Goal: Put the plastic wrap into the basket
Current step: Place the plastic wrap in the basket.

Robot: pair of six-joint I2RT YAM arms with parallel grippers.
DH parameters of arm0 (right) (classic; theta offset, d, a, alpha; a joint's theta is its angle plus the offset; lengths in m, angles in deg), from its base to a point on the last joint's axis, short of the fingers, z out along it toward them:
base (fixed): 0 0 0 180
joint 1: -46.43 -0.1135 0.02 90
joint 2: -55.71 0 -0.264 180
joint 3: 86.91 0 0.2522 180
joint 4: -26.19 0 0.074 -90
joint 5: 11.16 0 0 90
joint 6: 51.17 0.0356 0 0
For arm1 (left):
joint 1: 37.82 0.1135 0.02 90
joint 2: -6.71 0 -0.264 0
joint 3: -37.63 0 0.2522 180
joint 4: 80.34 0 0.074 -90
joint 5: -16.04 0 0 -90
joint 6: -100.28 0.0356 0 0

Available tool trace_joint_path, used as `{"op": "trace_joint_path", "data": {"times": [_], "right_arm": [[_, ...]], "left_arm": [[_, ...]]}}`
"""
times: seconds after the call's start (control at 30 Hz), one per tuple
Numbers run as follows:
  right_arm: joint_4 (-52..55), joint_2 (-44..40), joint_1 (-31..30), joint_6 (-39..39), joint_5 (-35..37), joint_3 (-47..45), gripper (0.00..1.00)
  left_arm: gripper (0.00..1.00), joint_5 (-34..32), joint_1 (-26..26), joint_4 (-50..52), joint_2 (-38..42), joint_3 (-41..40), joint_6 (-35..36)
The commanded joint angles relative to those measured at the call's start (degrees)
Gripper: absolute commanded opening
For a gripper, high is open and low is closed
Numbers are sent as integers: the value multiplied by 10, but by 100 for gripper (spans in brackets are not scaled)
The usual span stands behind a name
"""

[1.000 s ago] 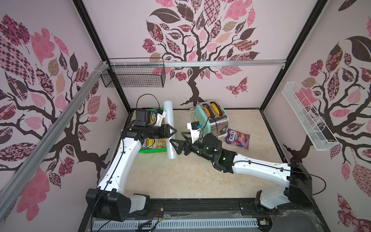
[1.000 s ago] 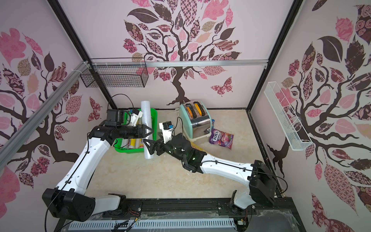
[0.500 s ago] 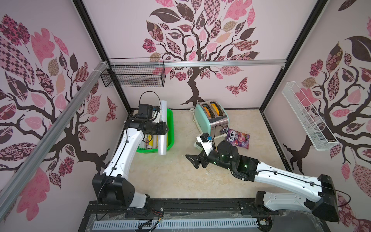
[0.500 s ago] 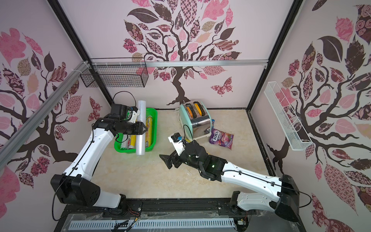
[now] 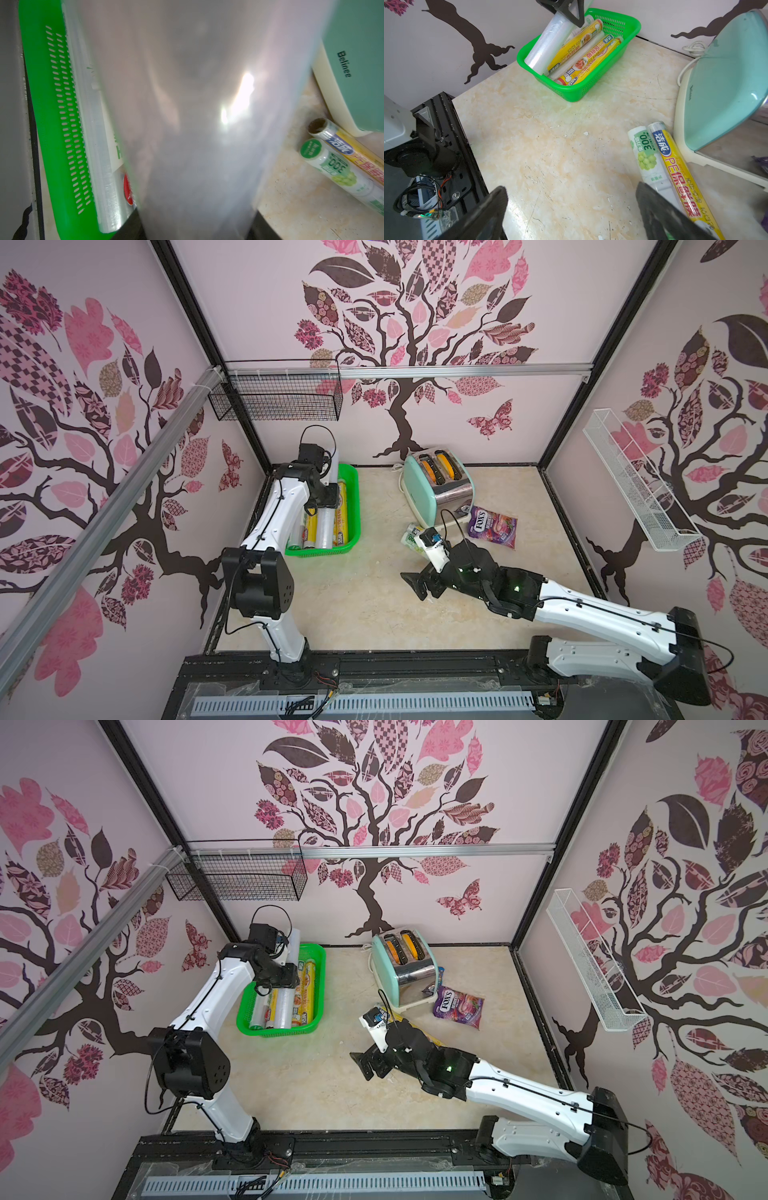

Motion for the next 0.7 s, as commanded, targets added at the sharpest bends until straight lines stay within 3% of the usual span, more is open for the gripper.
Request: {"op": "trace_joint_path", "data": {"times": [0.0,0.13,0.57,0.67], "right_arm": [[37,-17,-2,7,31,1,99],[71,-19,-3,9,53,15,99],[89,-16,-3,20,66,27,99],[107,-14,-3,49,96,39,99]], "left_arm": [[46,-26,18,-25,-36,38,4],[47,-45,21,2,-87,76,-11],[53,-86,21,-32,-151,58,-19],[55,-91,21,-35,-159,60,-18]]}}
